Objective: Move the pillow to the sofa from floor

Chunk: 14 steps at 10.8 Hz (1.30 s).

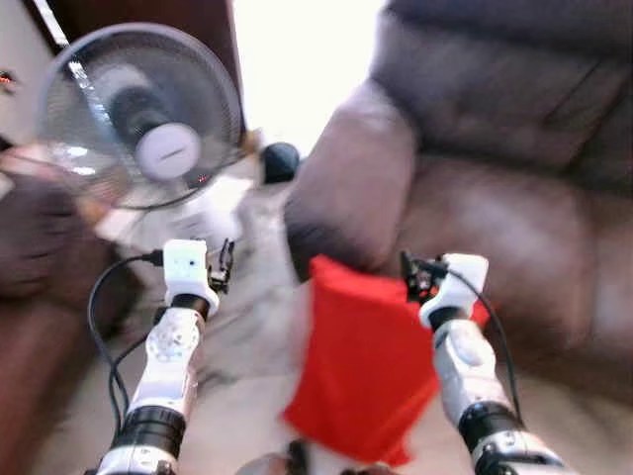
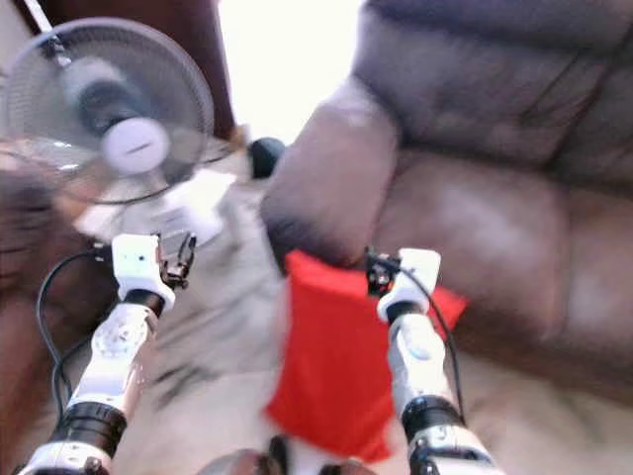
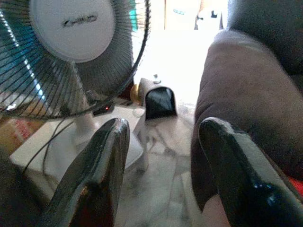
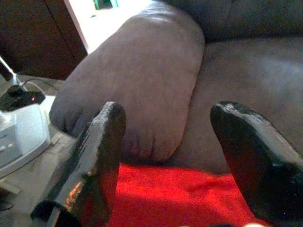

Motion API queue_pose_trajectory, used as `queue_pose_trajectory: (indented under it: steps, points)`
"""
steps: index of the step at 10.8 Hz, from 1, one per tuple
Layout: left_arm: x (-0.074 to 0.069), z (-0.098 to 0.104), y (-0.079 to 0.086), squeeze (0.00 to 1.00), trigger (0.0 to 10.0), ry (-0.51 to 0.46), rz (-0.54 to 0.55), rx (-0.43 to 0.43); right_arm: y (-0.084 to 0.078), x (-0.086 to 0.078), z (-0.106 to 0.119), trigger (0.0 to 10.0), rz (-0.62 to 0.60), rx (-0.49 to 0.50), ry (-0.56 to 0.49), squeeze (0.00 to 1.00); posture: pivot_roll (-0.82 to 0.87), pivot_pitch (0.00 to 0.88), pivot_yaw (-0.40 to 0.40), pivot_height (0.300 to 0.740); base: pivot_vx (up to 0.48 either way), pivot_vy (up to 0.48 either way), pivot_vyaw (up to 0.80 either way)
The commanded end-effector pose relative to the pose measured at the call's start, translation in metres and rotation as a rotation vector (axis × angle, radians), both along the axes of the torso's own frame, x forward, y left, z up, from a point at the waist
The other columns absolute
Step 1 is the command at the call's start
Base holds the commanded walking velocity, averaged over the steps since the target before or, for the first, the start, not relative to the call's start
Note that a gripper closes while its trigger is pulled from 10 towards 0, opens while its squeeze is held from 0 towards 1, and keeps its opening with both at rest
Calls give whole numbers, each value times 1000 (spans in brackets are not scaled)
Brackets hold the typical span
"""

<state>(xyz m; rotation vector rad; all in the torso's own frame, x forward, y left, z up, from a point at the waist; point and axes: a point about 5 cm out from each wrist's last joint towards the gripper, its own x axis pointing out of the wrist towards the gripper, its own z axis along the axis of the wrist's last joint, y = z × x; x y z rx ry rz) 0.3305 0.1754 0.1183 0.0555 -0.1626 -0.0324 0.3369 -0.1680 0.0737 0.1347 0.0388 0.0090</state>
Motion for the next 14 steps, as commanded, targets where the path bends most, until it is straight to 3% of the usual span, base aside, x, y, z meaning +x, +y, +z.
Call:
queue_pose_trajectory:
  steps: [1,9,14]
  points:
    - [-1,1,-1,0,10000,-4,-14,1,-2,-2,-5,10000,-15,14,28,0,131,179,8,740,0,0,-613]
    - [3,9,-4,0,10000,-5,-44,1,-6,-2,-7,10000,-58,24,48,0,132,175,14,740,0,0,-316]
    - [3,7,-5,0,10000,6,-44,4,-6,-2,-6,10000,-53,12,36,0,133,179,11,740,0,0,0]
